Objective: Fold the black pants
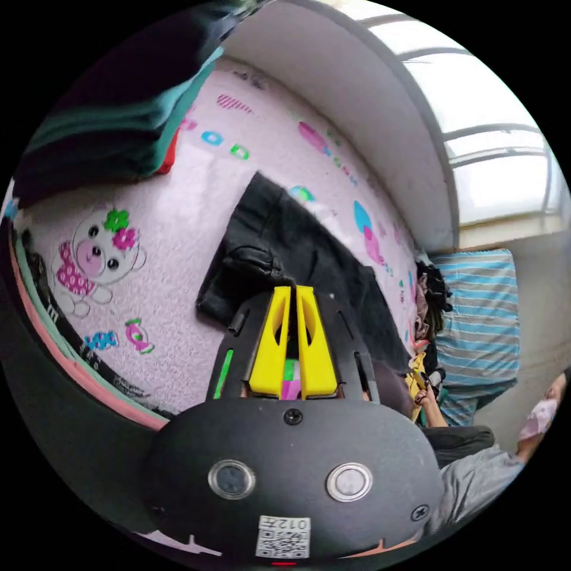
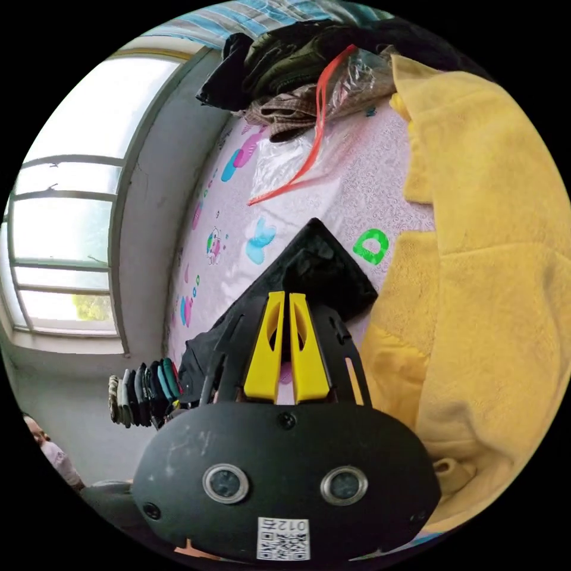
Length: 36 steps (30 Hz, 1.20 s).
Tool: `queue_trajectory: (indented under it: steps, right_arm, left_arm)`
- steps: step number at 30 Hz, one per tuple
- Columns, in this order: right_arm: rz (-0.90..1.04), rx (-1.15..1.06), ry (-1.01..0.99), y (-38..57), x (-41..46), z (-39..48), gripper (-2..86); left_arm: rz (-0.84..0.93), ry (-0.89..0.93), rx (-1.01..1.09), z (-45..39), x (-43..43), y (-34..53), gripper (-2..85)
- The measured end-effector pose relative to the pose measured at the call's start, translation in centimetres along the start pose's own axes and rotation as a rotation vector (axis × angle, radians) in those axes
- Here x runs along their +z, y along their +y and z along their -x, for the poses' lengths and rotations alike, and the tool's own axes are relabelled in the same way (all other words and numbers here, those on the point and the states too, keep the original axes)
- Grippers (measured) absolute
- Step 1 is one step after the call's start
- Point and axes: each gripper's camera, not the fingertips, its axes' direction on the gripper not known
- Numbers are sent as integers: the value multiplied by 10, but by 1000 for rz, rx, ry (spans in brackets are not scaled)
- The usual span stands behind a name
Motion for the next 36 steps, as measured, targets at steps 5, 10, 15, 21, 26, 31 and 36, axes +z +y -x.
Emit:
queue_trajectory:
  steps: [5, 10, 15, 21, 26, 31, 36]
  right_arm:
    - [-165, -229, -74, 1, -31, 46, -4]
    - [-7, 50, -13, 0, 35, -26, -2]
    - [-30, 26, -14, 7, 60, -30, 2]
    - [-5, 56, 70, 15, 80, -22, 44]
    - [-197, 153, 66, 40, 72, -26, 68]
    - [-176, 0, 121, 24, 110, 13, 76]
    - [-35, -362, 183, -2, 194, 94, 76]
  left_arm:
    - [-197, 25, 172, -34, -42, 26, 8]
    - [27, -108, -3, 11, 20, 59, 7]
    - [-13, -102, -17, 10, 23, 68, 7]
    - [28, -126, 14, 5, 25, 69, 7]
    - [4, -83, -33, 15, 28, 76, 7]
    - [24, -80, -44, 17, 31, 75, 7]
    - [43, -110, -46, 14, 35, 74, 7]
